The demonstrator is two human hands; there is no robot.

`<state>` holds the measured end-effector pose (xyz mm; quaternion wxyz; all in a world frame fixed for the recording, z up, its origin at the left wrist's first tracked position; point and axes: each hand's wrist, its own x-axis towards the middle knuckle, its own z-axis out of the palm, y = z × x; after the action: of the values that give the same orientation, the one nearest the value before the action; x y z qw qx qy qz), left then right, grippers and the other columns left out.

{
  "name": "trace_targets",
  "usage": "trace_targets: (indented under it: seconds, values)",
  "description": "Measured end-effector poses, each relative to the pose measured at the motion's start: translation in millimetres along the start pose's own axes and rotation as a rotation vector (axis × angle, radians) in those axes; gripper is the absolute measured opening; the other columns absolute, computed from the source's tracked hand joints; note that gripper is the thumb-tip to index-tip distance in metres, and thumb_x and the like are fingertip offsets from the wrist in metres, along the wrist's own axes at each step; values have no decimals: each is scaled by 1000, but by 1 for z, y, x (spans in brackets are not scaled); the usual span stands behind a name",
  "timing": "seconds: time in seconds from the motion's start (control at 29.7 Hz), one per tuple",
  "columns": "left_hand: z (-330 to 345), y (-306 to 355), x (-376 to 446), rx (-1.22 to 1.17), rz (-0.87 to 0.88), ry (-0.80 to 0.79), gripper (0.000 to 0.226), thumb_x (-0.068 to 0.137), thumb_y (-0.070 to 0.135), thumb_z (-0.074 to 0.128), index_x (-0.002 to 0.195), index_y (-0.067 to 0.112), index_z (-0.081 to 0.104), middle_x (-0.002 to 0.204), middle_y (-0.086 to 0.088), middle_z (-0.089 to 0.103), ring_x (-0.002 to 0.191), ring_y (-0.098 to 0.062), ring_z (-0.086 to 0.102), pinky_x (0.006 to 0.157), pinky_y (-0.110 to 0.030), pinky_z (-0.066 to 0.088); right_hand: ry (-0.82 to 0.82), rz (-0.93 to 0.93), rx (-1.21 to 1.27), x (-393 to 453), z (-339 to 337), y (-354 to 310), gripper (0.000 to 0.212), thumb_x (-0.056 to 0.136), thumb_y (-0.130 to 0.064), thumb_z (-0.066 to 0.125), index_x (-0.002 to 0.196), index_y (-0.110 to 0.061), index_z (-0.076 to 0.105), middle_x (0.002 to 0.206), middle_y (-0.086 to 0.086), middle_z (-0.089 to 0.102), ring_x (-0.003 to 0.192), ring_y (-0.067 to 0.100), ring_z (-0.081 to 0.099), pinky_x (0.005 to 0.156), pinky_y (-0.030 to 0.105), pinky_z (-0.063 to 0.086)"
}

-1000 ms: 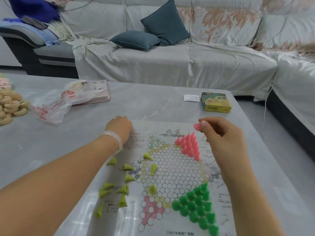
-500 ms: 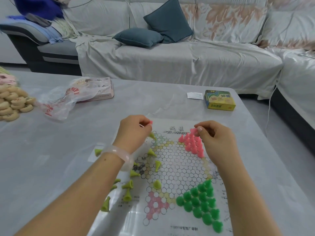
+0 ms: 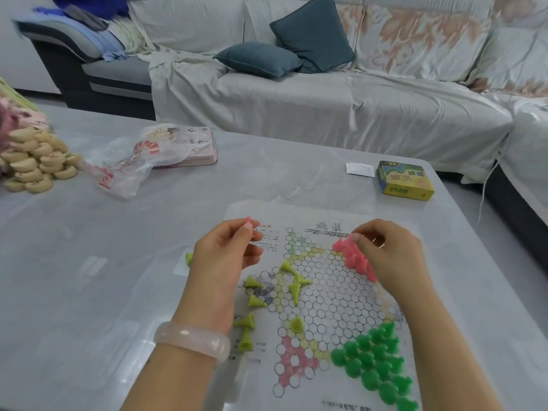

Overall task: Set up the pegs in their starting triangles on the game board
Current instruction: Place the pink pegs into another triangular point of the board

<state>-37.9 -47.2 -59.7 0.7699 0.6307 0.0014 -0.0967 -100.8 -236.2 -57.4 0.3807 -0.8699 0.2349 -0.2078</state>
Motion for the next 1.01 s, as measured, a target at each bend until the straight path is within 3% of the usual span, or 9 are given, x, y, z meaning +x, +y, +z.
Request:
trace_targets:
  seconds: [0.1,0.24,0.54,0.64,1.01]
  values:
    - [7,-2,-5,-7,-25,-48,18,90,10,52,84,17,67,82,1,64,70,-12,58,67,-21,51,-17,-34,-213,7,7,7,11,84,-18,60,74,-23,62,77,-7,51,72,1,54,55,8,31]
    - [8,-3,-7,32,9,-85,16,88,13,55,89,20,70,84,4,63,72,-11,59,72,-20,52,-100,-16,-338,13,11,14,14,83,-22,59,72,-31,59,72,-11,43,76,10,44,59,22,28]
    - [8,-1,-6,2,-14,-143,17,89,14,53,94,16,69,82,-1,63,71,-11,58,68,-19,53,-109,30,-329,19,18,21,13,78,-23,64,70,-32,60,84,-7,41,96,15,36,78,28,30]
    - [9,0,-6,-1,-15,-152,17,89,14,53,94,16,69,82,-1,62,71,-11,58,70,-21,51,-125,39,-304,20,20,23,11,76,-22,65,69,-31,64,85,-7,41,98,19,43,86,34,40]
    - [9,-1,-6,-6,-23,-159,17,90,12,51,95,14,68,80,0,62,69,-10,58,67,-18,51,-141,23,-351,21,21,27,6,79,-24,64,79,-29,67,87,-5,42,95,15,36,78,26,27]
